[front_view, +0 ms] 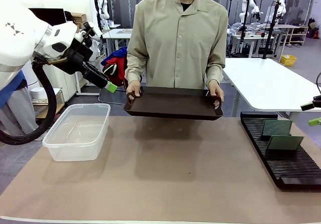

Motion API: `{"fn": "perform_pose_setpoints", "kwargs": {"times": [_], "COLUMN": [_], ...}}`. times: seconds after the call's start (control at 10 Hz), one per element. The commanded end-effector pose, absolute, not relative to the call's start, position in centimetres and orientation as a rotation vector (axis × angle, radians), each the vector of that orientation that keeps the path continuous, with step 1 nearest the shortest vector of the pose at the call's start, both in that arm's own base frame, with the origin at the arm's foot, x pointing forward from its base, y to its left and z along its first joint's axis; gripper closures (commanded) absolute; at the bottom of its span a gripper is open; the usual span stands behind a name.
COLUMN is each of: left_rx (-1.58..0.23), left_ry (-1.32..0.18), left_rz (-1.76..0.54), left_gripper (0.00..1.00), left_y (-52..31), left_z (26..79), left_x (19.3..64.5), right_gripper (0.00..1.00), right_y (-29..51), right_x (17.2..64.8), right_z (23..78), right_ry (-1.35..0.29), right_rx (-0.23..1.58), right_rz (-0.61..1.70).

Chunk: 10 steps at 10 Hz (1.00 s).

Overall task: Sort PCBs into racks and boxes based on the side picked up.
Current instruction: If the short side of the Blank PCB is picked up, insert it into the PCB Rack ; if the long side is picked up, place it in the Organizing box.

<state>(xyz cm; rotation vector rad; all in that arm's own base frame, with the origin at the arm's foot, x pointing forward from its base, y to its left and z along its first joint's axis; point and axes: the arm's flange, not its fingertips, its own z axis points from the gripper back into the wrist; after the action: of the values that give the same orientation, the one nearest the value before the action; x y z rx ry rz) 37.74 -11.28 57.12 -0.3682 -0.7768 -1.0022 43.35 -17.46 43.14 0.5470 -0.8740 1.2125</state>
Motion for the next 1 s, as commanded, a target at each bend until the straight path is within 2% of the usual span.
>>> {"fn": "perform_pose_setpoints", "kwargs": {"times": [0.0,0.2,0.3,0.9], "left_rx": [-0.369,-0.369,-0.369,-0.369], "left_ry": [-0.772,-0.772,-0.772,-0.772], "left_rz": [-1.008,-1.008,-1.008,-1.008], "left_gripper": [0.00,0.00,0.00,0.00], "left_y": [-11.2,-11.2,-11.2,-11.2], "left_z": [57.0,57.0,57.0,57.0], "left_x": [37.7,37.7,37.7,37.7], "right_gripper": [0.00,0.00,0.00,0.00], "right_y": [-14.3,-12.8,-12.6,-12.6], "right_x": [41.4,39.6,38.8,35.4], "right_z": [46.1,49.7,50.9,54.0], "right_ry": [-0.751,-0.722,-0.745,-0.974], "right_rx": [0.477,0.390,0.394,0.388], "right_rz": [1.148,1.031,1.076,1.069]}}
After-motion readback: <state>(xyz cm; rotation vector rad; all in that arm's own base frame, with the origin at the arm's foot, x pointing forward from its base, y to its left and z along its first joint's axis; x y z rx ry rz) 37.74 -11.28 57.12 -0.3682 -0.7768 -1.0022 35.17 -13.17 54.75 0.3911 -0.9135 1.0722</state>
